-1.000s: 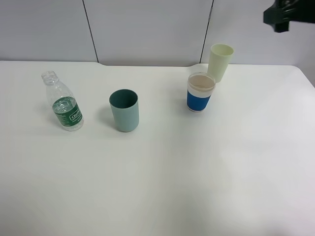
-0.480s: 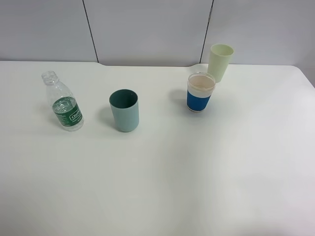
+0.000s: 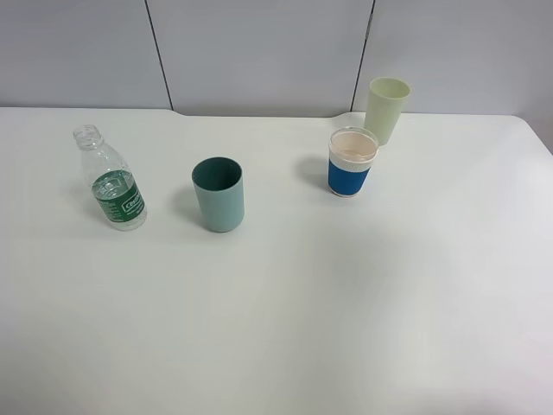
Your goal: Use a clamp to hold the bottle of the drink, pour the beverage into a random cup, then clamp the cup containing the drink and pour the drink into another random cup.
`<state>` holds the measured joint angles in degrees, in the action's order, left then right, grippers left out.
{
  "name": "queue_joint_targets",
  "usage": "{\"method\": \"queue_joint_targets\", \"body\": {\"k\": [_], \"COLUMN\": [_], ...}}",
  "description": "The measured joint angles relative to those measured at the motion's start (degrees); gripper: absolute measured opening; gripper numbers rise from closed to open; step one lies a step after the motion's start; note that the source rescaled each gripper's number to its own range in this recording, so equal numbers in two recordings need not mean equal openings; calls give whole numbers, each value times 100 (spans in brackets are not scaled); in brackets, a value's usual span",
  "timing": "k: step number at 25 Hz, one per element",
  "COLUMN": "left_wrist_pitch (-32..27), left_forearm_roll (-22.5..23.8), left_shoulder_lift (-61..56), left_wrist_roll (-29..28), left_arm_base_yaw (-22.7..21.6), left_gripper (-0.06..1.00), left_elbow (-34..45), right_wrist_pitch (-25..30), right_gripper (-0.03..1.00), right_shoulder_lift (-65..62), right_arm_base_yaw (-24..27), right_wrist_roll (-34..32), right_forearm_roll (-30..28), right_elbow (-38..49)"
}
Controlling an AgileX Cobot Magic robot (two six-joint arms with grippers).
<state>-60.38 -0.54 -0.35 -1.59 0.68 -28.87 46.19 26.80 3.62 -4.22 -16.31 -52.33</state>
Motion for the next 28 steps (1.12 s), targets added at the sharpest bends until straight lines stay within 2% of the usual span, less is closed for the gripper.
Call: {"method": "queue_joint_targets", "body": {"k": [3,7,14,20,28], "left_wrist_pitch": [0,0,0,0,0], "left_forearm_roll": [0,0,0,0,0], "left_shoulder_lift": [0,0,0,0,0], "left_wrist_roll": [0,0,0,0,0], "left_arm_base_yaw": [0,0,0,0,0], "left_gripper": [100,100,100,100,100], "left_elbow": [0,0,0,0,0], "right_wrist_pitch": [524,863,1140,1241,1349], "right_gripper": [99,99,99,99,99], "right_shoulder_lift": [-519,-1233,-2165,-2497,-2540], "right_arm_base_yaw": [0,0,0,0,0], "right_wrist_roll": [6,60,92,479,658], "right_forearm_roll": [-7,-7,528,1201,1323], "right_elbow": [28,397,1282,1949,2300]}}
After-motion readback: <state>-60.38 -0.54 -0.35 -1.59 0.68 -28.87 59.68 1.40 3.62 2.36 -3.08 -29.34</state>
